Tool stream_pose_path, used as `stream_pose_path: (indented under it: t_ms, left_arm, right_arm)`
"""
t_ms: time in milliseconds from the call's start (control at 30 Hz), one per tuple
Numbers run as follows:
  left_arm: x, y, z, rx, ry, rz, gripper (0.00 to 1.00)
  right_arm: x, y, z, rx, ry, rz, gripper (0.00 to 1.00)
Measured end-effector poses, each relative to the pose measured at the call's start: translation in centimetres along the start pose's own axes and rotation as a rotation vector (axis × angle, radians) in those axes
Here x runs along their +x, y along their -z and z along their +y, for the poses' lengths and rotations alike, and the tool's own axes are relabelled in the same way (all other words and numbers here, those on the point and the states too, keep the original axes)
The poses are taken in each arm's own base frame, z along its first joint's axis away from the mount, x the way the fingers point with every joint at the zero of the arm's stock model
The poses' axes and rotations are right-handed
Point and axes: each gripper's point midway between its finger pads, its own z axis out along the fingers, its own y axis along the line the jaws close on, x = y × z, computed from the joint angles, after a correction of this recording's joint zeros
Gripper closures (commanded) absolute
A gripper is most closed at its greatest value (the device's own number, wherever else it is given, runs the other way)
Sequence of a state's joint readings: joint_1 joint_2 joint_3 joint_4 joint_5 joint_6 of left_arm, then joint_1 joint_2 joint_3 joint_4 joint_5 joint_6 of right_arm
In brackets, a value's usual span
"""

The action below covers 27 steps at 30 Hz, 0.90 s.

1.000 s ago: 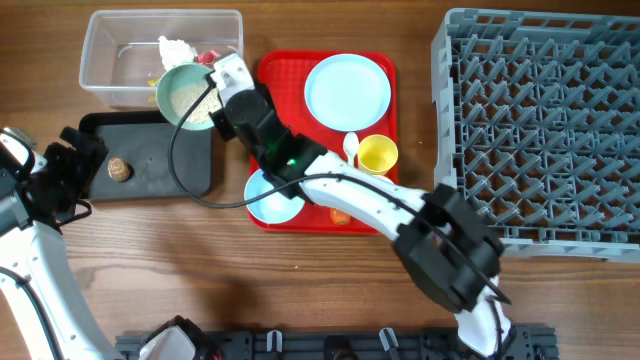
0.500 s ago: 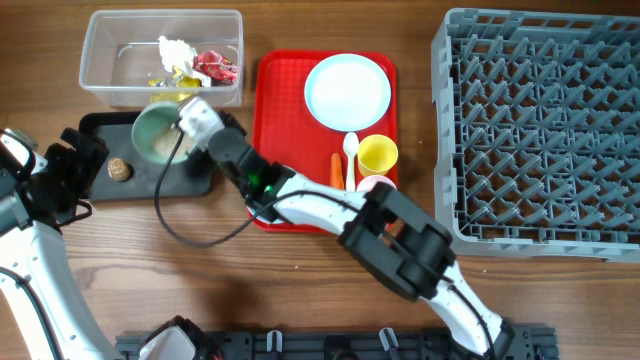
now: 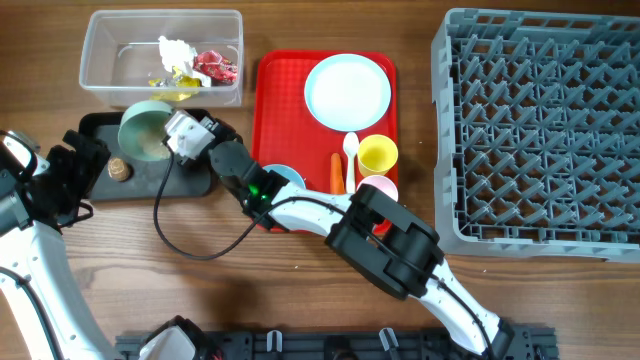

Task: Sort waste into correct bins and load items into the dishwasher rack
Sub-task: 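Tip the green bowl to pour the rice onto the black tray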

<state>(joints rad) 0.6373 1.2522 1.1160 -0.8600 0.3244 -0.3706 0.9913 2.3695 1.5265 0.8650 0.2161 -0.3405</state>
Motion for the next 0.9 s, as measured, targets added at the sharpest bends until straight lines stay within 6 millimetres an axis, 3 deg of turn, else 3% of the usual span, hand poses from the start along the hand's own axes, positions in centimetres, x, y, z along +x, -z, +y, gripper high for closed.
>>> stream_pose_path:
  t_ms: [433,733,900]
  left_arm:
    - [0.3,0.0,0.1,-0.005,0.004,0.011,0.00]
    - [0.3,0.0,0.1,-0.006,0.005,0.012,0.00]
    - [0.3,0.0,0.1,-0.006,0.005,0.012,0.00]
  right_arm:
    - [-1.4,0.0,0.1,-0.017,0.239,-0.068,0.96]
    - [-2.2,-0.2,-2.6,0.040,0.260,-0.114,0.96]
    - [-2.4,-0.2,-2.8,0.046,0.262,-0.122,0.96]
